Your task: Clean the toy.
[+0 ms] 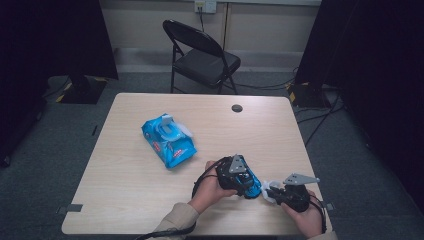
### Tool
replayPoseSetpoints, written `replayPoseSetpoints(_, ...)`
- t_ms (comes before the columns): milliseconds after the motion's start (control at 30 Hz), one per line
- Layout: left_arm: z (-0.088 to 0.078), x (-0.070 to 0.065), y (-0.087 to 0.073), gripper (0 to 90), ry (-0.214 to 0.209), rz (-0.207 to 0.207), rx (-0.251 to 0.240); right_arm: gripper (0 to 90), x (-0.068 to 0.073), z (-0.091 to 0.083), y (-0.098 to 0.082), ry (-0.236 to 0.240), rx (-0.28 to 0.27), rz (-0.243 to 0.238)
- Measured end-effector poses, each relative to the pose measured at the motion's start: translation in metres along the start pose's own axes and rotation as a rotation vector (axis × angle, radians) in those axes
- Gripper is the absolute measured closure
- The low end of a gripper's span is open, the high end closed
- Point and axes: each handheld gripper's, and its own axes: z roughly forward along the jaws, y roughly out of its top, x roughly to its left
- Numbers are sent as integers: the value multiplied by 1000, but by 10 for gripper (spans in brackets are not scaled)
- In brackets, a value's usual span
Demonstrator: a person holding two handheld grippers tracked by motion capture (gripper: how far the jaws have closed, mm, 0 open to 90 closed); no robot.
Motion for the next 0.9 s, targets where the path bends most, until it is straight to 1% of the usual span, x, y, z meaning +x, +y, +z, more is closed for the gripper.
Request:
replayPoseSetpoints(67, 0, 0, 0, 180, 0, 0, 0, 817, 2, 4, -1, 5, 19, -11)
replayPoseSetpoints(133, 0, 0, 0, 180, 1, 0, 0, 817, 4, 5, 0, 9, 23, -17)
replayPoseSetpoints(267, 0, 0, 0, 180, 1, -1, 0, 817, 5, 4, -1, 34, 31, -15)
replayPoseSetpoints(400, 0, 0, 0, 180, 2, -4, 1, 818, 8, 4, -1, 60, 38, -23)
replayPoseSetpoints(600, 0, 0, 0, 180, 1, -5, 1, 819, 17, 6, 0, 90, 53, -53)
replayPoseSetpoints(667, 0, 0, 0, 180, 4, -6, -1, 819, 18, 6, 0, 109, 58, -51)
replayPoseSetpoints(700, 0, 0, 0, 179, 4, -5, -1, 820, 18, 6, 0, 116, 59, -60)
replayPoseSetpoints(800, 0, 0, 0, 179, 3, -6, 1, 821, 21, 7, 1, 134, 66, -66)
replayPoseSetpoints(900, 0, 0, 0, 179, 4, -6, 0, 821, 28, 9, 2, 165, 76, -81)
